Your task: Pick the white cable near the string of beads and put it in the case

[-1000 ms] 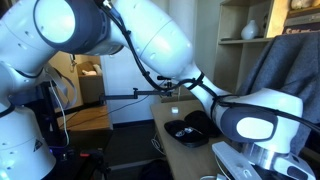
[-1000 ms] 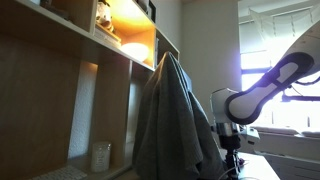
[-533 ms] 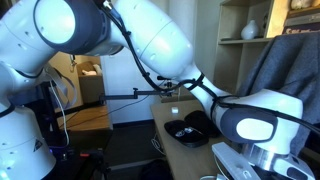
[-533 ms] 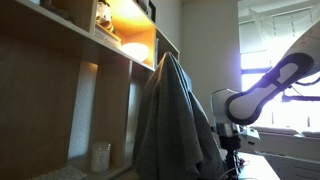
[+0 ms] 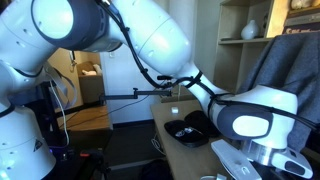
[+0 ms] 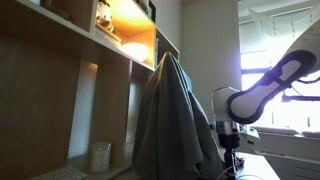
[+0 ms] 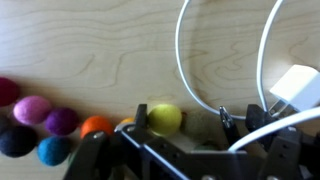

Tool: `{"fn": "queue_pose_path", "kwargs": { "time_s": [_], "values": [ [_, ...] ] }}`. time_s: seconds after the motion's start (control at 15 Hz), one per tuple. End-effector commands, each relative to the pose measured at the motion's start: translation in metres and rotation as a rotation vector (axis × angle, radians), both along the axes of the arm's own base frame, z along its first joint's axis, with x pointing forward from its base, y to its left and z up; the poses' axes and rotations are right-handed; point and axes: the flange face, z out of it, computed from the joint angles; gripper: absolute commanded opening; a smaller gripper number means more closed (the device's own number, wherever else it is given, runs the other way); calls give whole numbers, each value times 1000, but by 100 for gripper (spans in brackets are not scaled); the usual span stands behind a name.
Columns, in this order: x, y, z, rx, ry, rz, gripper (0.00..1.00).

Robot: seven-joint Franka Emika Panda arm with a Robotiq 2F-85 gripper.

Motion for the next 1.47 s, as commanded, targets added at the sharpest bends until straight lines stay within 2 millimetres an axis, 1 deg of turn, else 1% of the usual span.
{"fn": "queue_pose_path", "kwargs": {
  "time_s": [0.0,0.33,0.93,1.13,1.4],
  "values": [
    [-12,8,18,-7,-31,17,100],
    [-17,12,25,-12,-45,13,100],
    [-22,12,38,-21,-49,12,100],
    [-28,15,44,-28,-55,27,100],
    [-38,19,45,-36,-54,41,100]
  ]
}}
